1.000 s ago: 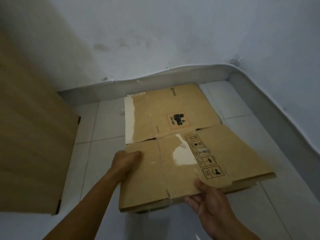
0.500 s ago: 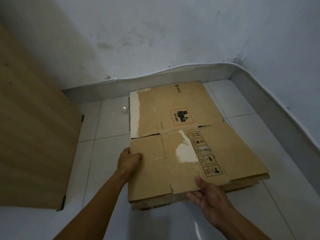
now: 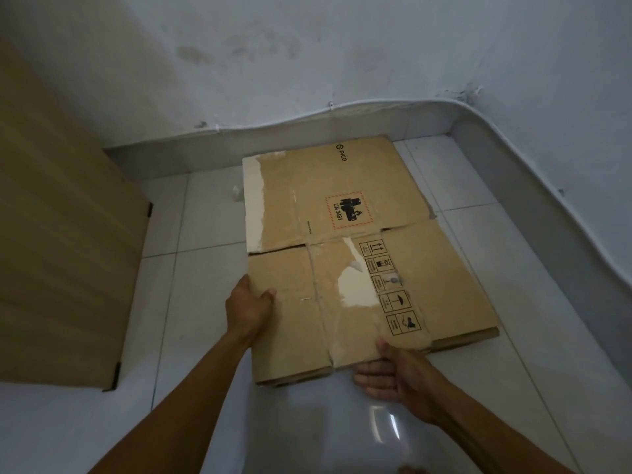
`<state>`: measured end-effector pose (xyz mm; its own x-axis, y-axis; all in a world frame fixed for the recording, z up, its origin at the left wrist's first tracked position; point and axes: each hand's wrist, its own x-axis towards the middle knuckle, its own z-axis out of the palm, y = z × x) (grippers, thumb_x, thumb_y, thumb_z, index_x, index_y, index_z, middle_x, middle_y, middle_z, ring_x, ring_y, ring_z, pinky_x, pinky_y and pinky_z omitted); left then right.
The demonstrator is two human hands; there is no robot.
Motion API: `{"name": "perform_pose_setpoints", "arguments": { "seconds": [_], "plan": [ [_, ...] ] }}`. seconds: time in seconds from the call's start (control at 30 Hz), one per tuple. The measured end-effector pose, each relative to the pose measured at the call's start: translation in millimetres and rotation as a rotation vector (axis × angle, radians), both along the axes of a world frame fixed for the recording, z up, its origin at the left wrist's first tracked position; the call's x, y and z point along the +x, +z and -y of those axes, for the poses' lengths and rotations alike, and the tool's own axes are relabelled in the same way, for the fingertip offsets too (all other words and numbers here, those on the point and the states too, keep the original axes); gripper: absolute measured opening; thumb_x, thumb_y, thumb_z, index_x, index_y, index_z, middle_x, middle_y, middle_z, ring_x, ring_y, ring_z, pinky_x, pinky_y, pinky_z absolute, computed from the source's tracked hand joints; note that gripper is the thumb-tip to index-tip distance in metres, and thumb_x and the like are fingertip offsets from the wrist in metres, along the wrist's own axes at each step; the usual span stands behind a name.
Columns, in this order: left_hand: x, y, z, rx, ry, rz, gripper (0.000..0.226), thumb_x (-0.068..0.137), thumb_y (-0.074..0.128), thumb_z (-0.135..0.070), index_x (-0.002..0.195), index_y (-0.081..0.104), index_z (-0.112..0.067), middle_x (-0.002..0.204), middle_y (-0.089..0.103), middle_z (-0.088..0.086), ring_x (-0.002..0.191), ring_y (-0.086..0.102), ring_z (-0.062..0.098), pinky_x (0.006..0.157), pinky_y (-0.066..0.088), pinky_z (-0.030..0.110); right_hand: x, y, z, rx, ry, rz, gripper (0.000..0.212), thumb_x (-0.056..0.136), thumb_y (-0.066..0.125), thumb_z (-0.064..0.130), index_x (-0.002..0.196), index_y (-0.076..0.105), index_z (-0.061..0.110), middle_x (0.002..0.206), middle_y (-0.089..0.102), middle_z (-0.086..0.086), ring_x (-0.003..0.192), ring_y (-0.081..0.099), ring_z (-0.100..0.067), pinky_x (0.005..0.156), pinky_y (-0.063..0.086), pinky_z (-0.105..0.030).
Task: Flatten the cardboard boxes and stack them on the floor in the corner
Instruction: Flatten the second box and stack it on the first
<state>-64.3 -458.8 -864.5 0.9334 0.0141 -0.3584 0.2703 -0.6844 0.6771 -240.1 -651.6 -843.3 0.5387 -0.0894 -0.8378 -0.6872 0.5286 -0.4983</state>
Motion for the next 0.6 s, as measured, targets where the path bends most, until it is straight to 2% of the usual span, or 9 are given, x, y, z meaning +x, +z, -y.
{"name": "perform_pose_setpoints", "arguments": {
  "seconds": [0.1, 0.17, 0.27, 0.33, 0.4, 0.47, 0.5, 0.57, 0.6],
  "plan": [
    [1.7, -5.3, 0.4, 0.031, -0.009, 0.003, 0.065, 0.086, 0.065, -0.035, 0.139, 0.042, -0.006, 0.136, 0.054, 0.017, 0.122, 0.051, 0.037, 0.103, 0.043, 0.048, -4.9, 7.5, 6.3, -0.114, 0.156, -0.091, 0.051, 0.092, 0.046, 0.049, 0.103, 0.054, 0.000, 0.067, 0.071, -0.017, 0.059, 0.071, -0.028, 0.045, 0.050, -0.025],
    [0.6, -7.0, 1.8, 0.057, -0.012, 0.012, 0.066, 0.086, 0.064, -0.035, 0.140, 0.040, -0.005, 0.138, 0.052, 0.018, 0.124, 0.049, 0.038, 0.104, 0.042, 0.048, -7.1, 14.6, 7.0, -0.253, 0.157, -0.117, 0.047, 0.092, 0.047, 0.049, 0.086, 0.054, 0.004, 0.051, 0.064, -0.012, 0.047, 0.066, -0.027, 0.038, 0.042, -0.020],
    [-3.3, -8.0, 4.7, 0.109, -0.039, 0.069, 0.068, 0.089, 0.062, -0.031, 0.144, 0.033, -0.004, 0.141, 0.047, 0.020, 0.127, 0.046, 0.040, 0.105, 0.040, 0.045, -13.6, 10.0, 0.9, -0.864, 0.286, 0.036, 0.036, 0.091, 0.052, 0.043, 0.067, 0.049, 0.017, 0.046, 0.056, -0.002, 0.042, 0.059, -0.019, 0.047, 0.045, -0.027],
    [-6.1, -9.7, 6.1, 0.124, -0.056, 0.094, 0.067, 0.091, 0.060, -0.030, 0.146, 0.030, -0.006, 0.141, 0.047, 0.021, 0.127, 0.046, 0.040, 0.103, 0.039, 0.044, -12.2, 3.0, -1.4, -1.282, 0.433, 0.183, 0.029, 0.087, 0.059, 0.038, 0.067, 0.045, 0.022, 0.057, 0.052, 0.007, 0.052, 0.052, -0.011, 0.052, 0.041, -0.026],
    [-6.3, -11.7, 7.1, 0.152, -0.069, 0.085, 0.067, 0.093, 0.057, -0.032, 0.148, 0.027, -0.008, 0.142, 0.046, 0.020, 0.128, 0.045, 0.040, 0.102, 0.039, 0.044, -8.0, -4.1, 2.1, -1.490, 0.573, 0.326, 0.019, 0.079, 0.066, 0.034, 0.086, 0.053, 0.023, 0.080, 0.057, 0.007, 0.073, 0.056, -0.014, 0.062, 0.044, -0.024],
    [-5.3, -13.9, 8.5, 0.162, -0.080, 0.068, 0.067, 0.094, 0.055, -0.032, 0.149, 0.024, -0.009, 0.143, 0.045, 0.019, 0.128, 0.045, 0.040, 0.102, 0.040, 0.044, -2.1, -14.1, 11.4, -1.559, 0.768, 0.305, 0.046, 0.073, 0.061, 0.045, 0.112, 0.055, 0.022, 0.111, 0.064, -0.009, 0.104, 0.062, -0.031, 0.084, 0.050, -0.044],
    [-5.2, -14.2, 9.6, 0.156, -0.080, 0.062, 0.067, 0.094, 0.054, -0.032, 0.149, 0.022, -0.009, 0.144, 0.044, 0.019, 0.129, 0.044, 0.039, 0.102, 0.039, 0.044, 2.9, -18.7, 18.4, -1.568, 0.891, 0.248, 0.059, 0.072, 0.053, 0.054, 0.122, 0.051, 0.023, 0.126, 0.060, -0.014, 0.117, 0.057, -0.037, 0.091, 0.045, -0.054],
    [-8.6, -13.4, 13.3, 0.129, -0.086, 0.063, 0.068, 0.096, 0.051, -0.029, 0.150, 0.016, -0.008, 0.153, 0.030, 0.019, 0.138, 0.032, 0.037, 0.109, 0.032, 0.046, 8.0, -28.9, 27.2, -1.554, 1.059, 0.178, 0.079, 0.074, 0.034, 0.071, 0.139, 0.035, 0.027, 0.148, 0.037, -0.016, 0.132, 0.039, -0.042, 0.096, 0.033, -0.064],
    [-11.6, -13.6, 15.5, 0.130, -0.107, 0.086, 0.069, 0.097, 0.049, -0.029, 0.151, 0.011, -0.008, 0.158, 0.016, 0.018, 0.144, 0.020, 0.035, 0.114, 0.023, 0.046, 9.8, -32.0, 30.1, -1.532, 1.109, 0.178, 0.087, 0.074, 0.021, 0.079, 0.146, 0.019, 0.029, 0.154, 0.015, -0.013, 0.139, 0.021, -0.043, 0.100, 0.024, -0.067]
  ]
}}
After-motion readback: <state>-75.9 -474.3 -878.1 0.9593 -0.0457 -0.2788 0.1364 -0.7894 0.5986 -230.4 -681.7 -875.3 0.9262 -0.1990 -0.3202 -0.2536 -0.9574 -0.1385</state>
